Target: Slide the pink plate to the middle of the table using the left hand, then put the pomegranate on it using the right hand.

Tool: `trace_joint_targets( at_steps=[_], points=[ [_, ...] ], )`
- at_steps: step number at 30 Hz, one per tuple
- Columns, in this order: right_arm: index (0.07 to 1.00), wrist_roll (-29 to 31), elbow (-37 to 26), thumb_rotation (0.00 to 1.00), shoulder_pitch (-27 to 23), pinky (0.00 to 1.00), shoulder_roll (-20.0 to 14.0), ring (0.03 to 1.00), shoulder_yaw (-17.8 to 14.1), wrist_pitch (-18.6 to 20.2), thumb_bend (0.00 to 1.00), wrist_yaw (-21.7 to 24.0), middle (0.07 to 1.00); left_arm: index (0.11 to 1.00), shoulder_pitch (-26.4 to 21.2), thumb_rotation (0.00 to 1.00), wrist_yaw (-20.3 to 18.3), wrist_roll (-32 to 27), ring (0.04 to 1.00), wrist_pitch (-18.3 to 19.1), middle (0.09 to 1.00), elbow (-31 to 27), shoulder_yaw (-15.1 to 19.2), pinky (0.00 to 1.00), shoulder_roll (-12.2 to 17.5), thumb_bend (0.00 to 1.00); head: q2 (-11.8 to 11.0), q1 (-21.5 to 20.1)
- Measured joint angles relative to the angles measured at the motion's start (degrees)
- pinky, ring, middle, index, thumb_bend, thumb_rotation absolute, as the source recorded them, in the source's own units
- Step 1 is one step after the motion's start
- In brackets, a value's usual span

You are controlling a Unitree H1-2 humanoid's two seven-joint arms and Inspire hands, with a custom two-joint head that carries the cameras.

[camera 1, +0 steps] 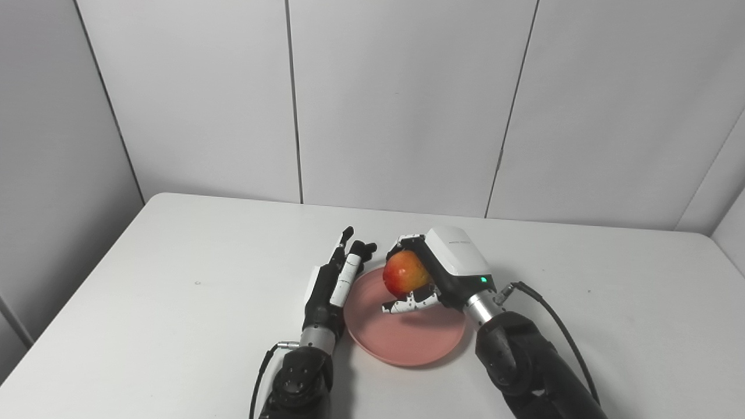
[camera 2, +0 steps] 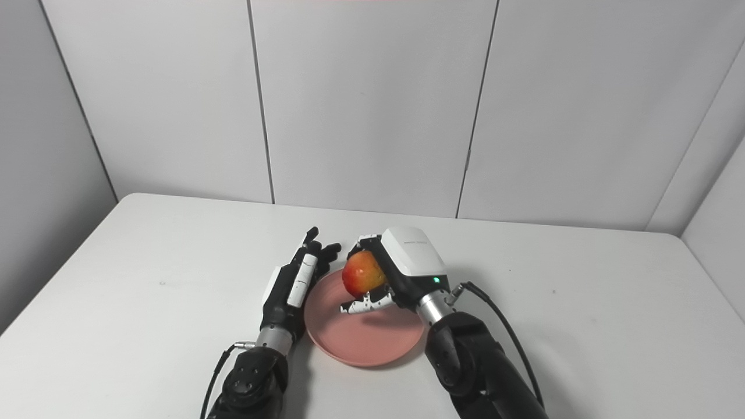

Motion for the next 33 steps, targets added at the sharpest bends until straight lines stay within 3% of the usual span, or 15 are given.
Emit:
trace_joint_targets(
  at_steps=[9,25,28,31,32,33],
  points=[
    [0.486,-1.58,4.37,0.15,-0.06,0.25,0.79,0.323,0.51,0.41,0.51,-0.23,0.408,0.942,-0.03,0.86,-0.01,0.16,0.867,0.12,0.812,0.04,-0.46,0.89,0.04,0.91,0.44,-1.23],
    [0.487,-3.96,3.83,0.16,-1.43,0.29,0.39,0.368,1.51,3.22,0.51,4.22,0.439,0.937,-0.14,0.86,-0.02,0.12,0.83,0.27,0.781,0.12,-0.49,0.86,-0.04,0.9,1.05,-1.32],
    [0.489,-4.08,3.38,0.17,-1.77,0.31,0.41,0.396,1.74,5.07,0.51,5.86,0.463,0.94,-0.16,0.87,-0.01,0.15,0.839,0.32,0.801,0.14,-0.58,0.86,-0.04,0.91,1.05,-1.32],
    [0.492,-4.08,2.78,0.18,-1.85,0.35,0.38,0.442,1.92,5.78,0.51,6.9,0.505,0.951,-0.16,0.88,-0.01,0.16,0.893,0.43,0.899,0.1,-0.66,0.88,-0.04,0.92,0.97,-1.32],
    [0.566,-4.08,2.64,0.43,-1.85,0.41,0.34,0.503,1.96,5.96,0.66,7.15,0.561,0.955,-0.17,0.87,-0.02,0.15,0.925,0.52,0.934,0.07,-0.65,0.9,-0.04,0.93,0.97,-1.41],
    [0.592,-4.08,2.45,0.5,-1.85,0.43,0.29,0.535,2.03,6.19,0.71,7.53,0.592,0.956,-0.17,0.87,-0.02,0.15,0.944,0.63,0.952,0.02,-0.64,0.9,-0.04,0.93,0.97,-1.41]
  ],
)
